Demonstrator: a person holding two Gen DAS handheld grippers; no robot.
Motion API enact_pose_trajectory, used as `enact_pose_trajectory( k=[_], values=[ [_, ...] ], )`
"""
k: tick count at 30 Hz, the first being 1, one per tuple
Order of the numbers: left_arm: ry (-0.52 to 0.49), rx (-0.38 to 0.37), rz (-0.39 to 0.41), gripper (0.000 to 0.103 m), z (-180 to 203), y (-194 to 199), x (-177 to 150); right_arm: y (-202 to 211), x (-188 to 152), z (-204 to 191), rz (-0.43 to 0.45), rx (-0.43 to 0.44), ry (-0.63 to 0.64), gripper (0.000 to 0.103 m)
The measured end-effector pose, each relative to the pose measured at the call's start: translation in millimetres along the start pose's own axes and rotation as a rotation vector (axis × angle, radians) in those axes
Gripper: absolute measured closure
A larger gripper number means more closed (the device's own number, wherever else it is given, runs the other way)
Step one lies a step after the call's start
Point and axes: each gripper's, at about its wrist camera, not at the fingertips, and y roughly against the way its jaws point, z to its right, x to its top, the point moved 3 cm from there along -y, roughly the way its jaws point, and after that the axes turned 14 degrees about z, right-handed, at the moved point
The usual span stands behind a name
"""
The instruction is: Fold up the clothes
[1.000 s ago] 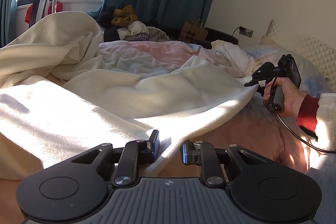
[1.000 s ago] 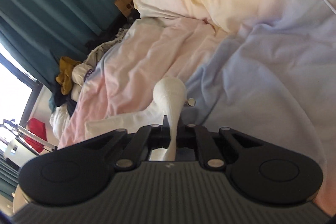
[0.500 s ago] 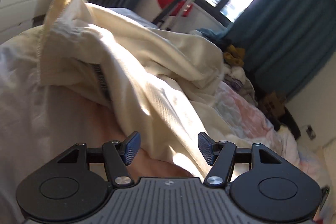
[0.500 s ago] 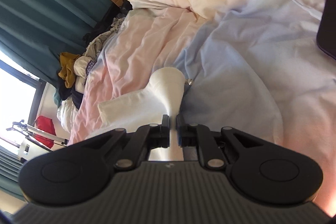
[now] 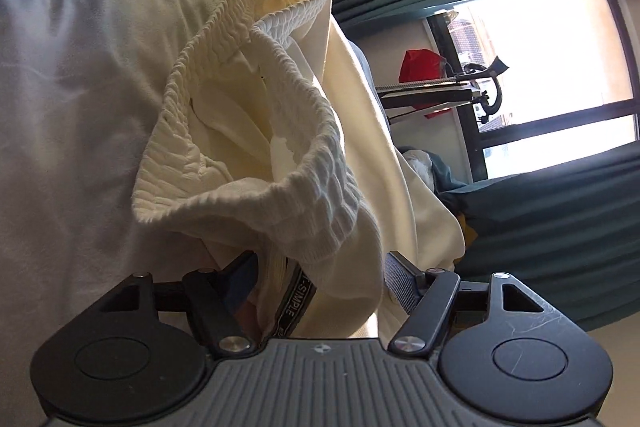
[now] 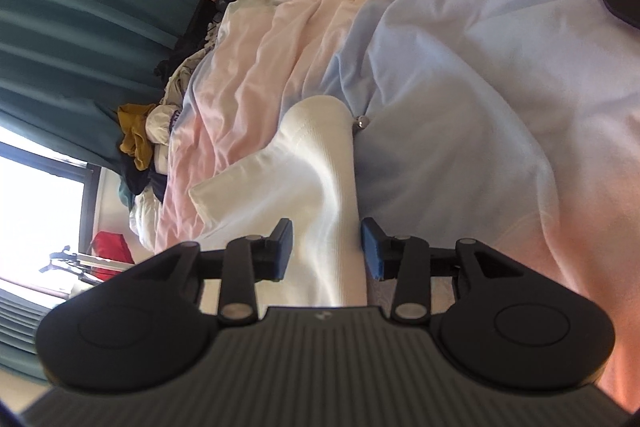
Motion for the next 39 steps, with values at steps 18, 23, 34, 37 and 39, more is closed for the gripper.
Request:
enact_pose_trajectory(
  k=[18, 23, 34, 37, 39],
  values=[
    [-0.081, 0.039, 0.099, 0.095, 2.6, 81.9, 60.7, 25.6, 20.1, -2.1, 0.217, 0.048, -0.042, 0.097],
    [-0.078, 0.080, 0.074, 0.095, -15.9, 126.8, 78.8, 52.4, 25.5, -2.4, 0.299, 0.015, -0.052, 0.098],
    [-0.127, 0.226, -0.056, 0.092, -52.0, 136.8, 79.9, 89.3, 25.5, 44.3, 0.325, -0.347, -0.084, 0.098],
    [-0.186, 0.229, -0.068, 0.089, -44.5, 137.1, 76.4, 89.1, 24.6, 43.2, 0.323, -0.355, -0.071, 0.096],
    [-0.225, 0.230, -0.075, 0.086, -39.5, 137.4, 74.1, 88.9, 24.0, 42.4, 0.321, -0.360, -0.063, 0.095]
  ],
)
